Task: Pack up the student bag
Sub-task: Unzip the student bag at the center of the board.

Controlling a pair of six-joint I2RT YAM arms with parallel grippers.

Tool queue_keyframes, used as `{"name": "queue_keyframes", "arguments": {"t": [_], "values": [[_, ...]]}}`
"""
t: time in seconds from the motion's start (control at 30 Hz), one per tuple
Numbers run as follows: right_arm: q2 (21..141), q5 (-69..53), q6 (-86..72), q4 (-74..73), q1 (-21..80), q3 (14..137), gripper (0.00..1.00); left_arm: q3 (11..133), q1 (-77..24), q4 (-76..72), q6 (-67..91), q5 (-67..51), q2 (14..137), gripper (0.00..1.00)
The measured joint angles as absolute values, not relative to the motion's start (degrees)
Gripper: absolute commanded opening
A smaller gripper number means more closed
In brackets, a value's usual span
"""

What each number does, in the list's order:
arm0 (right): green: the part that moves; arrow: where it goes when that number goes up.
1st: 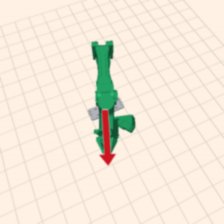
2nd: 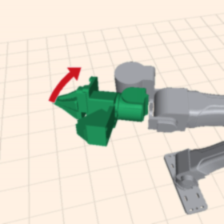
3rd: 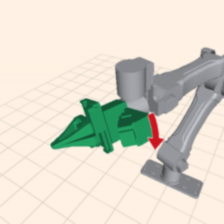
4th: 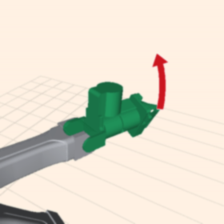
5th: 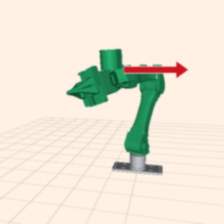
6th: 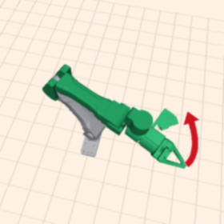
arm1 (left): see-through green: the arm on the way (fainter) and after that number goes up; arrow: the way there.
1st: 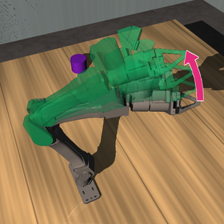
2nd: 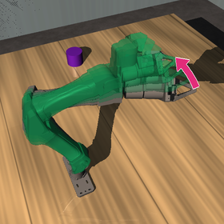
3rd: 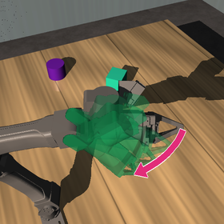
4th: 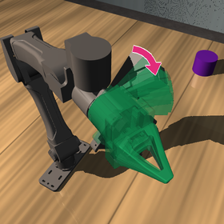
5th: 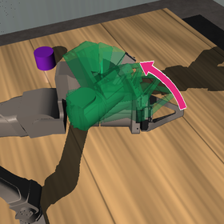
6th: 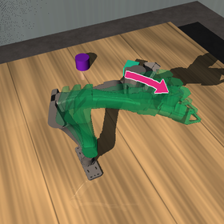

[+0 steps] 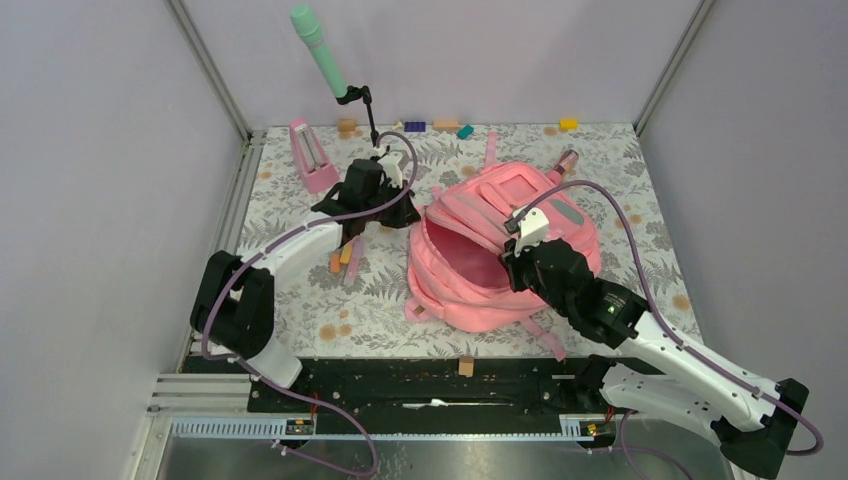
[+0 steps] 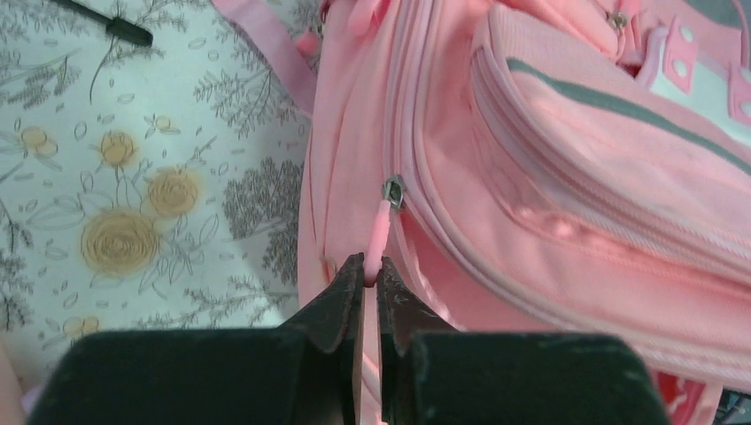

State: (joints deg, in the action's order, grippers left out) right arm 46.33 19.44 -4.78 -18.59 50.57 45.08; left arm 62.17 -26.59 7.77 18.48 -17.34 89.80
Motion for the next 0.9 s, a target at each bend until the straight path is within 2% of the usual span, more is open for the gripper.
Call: {"name": "queue_keyframes", "arguments": {"t": [0.6, 0.63, 0.73, 0.83, 0.9], "values": [[45.36, 15.92, -6.20, -16.93, 50.30, 43.72, 0.00, 68.64, -25.85, -2.44, 16.27, -23.22, 102.65, 0.02], [45.36, 16.01, -6.31, -16.88, 50.30, 43.72, 0.00, 68.64, -25.85, -2.79, 16.27, -23.27, 102.69, 0.08], [45.28, 16.91, -6.61, -16.88, 50.30, 43.72, 0.00, 68.51, -25.82, -4.05, 15.92, -23.14, 102.67, 0.46], [44.80, 18.68, -7.57, -16.93, 50.30, 43.72, 0.00, 67.40, -25.50, -5.17, 15.88, -22.09, 101.75, 0.67], [44.56, 20.62, -8.54, -17.15, 50.33, 43.83, 0.00, 66.46, -25.21, -5.04, 15.75, -21.39, 100.25, 0.76]]}}
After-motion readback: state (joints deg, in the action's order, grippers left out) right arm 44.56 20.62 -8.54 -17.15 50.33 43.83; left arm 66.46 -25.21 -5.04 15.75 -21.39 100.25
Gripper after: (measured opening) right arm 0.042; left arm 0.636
